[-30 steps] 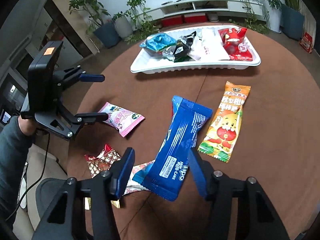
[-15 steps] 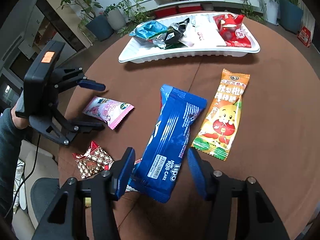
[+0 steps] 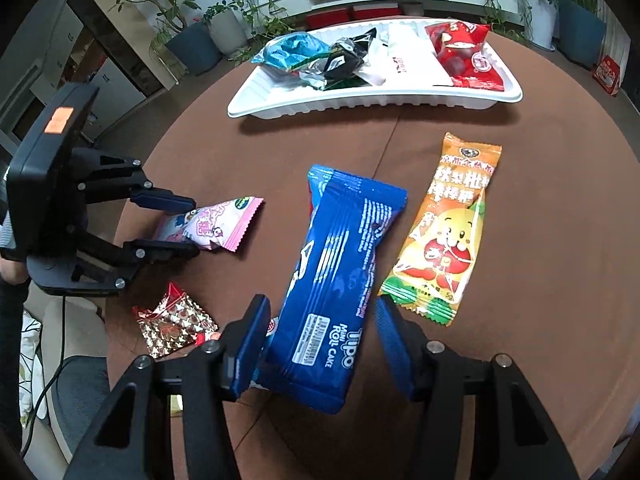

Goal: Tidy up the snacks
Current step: 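Grasp the pink candy packet with the left tool while the right tool grasps the blue packet, then carry pink packet with left tool while right tool carries blue packet into tray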

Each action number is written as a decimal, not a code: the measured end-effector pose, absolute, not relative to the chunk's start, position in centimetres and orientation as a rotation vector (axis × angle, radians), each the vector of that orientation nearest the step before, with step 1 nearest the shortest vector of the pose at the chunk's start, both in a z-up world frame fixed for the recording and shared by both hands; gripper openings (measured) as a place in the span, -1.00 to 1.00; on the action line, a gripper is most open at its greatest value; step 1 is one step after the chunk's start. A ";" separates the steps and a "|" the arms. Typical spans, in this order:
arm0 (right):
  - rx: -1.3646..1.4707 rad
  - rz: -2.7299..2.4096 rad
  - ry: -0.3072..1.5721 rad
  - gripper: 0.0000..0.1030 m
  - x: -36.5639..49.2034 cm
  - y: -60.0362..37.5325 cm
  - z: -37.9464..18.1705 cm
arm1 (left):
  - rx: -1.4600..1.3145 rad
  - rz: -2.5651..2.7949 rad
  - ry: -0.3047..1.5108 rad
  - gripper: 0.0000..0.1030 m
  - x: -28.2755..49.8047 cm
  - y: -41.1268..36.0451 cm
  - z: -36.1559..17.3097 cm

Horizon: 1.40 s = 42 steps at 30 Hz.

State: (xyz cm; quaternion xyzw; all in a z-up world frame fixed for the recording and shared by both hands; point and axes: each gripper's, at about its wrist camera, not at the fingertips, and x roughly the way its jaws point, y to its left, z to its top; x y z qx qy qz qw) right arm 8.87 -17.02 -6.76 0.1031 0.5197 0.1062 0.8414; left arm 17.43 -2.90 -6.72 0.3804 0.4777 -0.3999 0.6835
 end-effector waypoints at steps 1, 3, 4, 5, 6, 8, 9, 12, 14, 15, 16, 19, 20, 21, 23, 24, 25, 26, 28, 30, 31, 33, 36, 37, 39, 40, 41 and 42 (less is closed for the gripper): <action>0.202 0.220 1.094 0.14 9.0 -16.8 -6.8 | 0.859 -0.891 1.063 -0.26 17.3 -3.1 -6.7; 0.176 0.213 1.093 0.13 9.1 -16.5 -6.8 | 0.864 -0.881 1.060 -0.25 17.2 -3.3 -6.7; 0.165 0.210 1.092 0.10 9.1 -16.5 -6.8 | 0.866 -0.875 1.062 -0.25 17.1 -3.2 -6.7; 0.153 0.207 1.091 0.03 9.1 -16.4 -6.8 | 0.868 -0.866 1.065 -0.25 17.1 -3.3 -6.7; 0.144 0.201 1.090 -0.01 9.1 -16.5 -6.8 | 0.866 -0.857 1.073 -0.25 17.0 -3.3 -6.7; 0.143 0.190 1.089 -0.27 9.0 -16.8 -6.9 | 0.857 -0.834 1.095 -0.26 17.0 -3.6 -6.7; 0.149 0.194 1.091 -0.33 9.0 -17.0 -6.9 | 0.862 -0.823 1.099 -0.26 17.0 -3.7 -6.6; 0.161 0.206 1.091 -0.38 8.9 -17.2 -6.9 | 0.882 -0.807 1.101 -0.35 16.5 -4.1 -6.6; 0.167 0.211 1.089 -0.39 8.9 -17.2 -6.9 | 0.852 -0.797 1.118 -0.40 16.5 -4.0 -6.5; 0.170 0.214 1.086 -0.39 8.9 -17.2 -6.8 | 0.824 -0.793 1.128 -0.44 16.6 -3.8 -6.4; 0.170 0.215 1.078 -0.40 8.8 -17.2 -6.8 | 0.807 -0.793 1.131 -0.45 16.7 -3.6 -6.4; 0.166 0.214 1.050 -0.40 8.3 -17.2 -6.4 | 0.781 -0.792 1.113 -0.53 16.3 -3.2 -6.1; 0.165 0.210 1.042 -0.40 8.2 -17.3 -6.2 | 0.770 -0.792 1.107 -0.57 16.1 -3.0 -5.9; 0.168 0.210 1.033 -0.40 8.0 -17.4 -5.9 | 0.750 -0.795 1.104 -0.58 15.9 -2.8 -5.7; 0.171 0.211 1.015 -0.40 7.7 -17.5 -5.4 | 0.709 -0.804 1.093 -0.58 15.6 -2.5 -5.1; 0.172 0.211 1.005 -0.40 7.6 -17.6 -5.1 | 0.676 -0.803 1.088 -0.58 15.7 -2.3 -4.7; 0.173 0.212 0.992 -0.40 7.4 -17.8 -4.7 | 0.651 -0.803 1.086 -0.58 15.7 -2.2 -4.4; 0.175 0.211 0.985 -0.41 7.3 -18.0 -4.4 | 0.630 -0.803 1.080 -0.58 15.6 -2.0 -4.0; 0.183 0.211 0.967 -0.41 6.9 -18.4 -3.9 | 0.573 -0.798 1.071 -0.58 15.5 -1.7 -3.1; 0.202 0.212 0.953 -0.41 6.7 -18.9 -3.3 | 0.483 -0.798 1.064 -0.58 15.2 -1.3 -2.1; 0.209 0.214 0.949 -0.41 6.6 -19.1 -3.2 | 0.442 -0.794 1.064 -0.58 15.1 -1.1 -1.8; 0.220 0.215 0.934 -0.41 6.4 -19.6 -2.7 | 0.345 -0.786 1.054 -0.58 14.9 -0.6 -1.2; 0.239 0.214 0.912 -0.41 6.0 -20.4 -2.0 | 0.232 -0.781 1.027 -0.58 14.1 -0.2 -0.1; 0.244 0.214 0.905 -0.41 6.0 -20.6 -1.8 | 0.197 -0.781 1.016 -0.58 14.0 0.0 0.2; 0.253 0.211 0.889 -0.41 6.0 -21.1 -1.2 | 0.143 -0.763 0.986 -0.58 13.9 0.0 1.0; 0.254 0.210 0.883 -0.41 6.0 -21.2 -1.0 | 0.124 -0.754 0.974 -0.58 14.0 0.0 1.3; 0.255 0.209 0.875 -0.41 5.9 -21.4 -0.6 | 0.098 -0.747 0.968 -0.58 14.2 0.0 1.6; 0.258 0.209 0.867 -0.41 5.9 -21.6 -0.3 | 0.077 -0.739 0.961 -0.58 14.4 0.0 2.0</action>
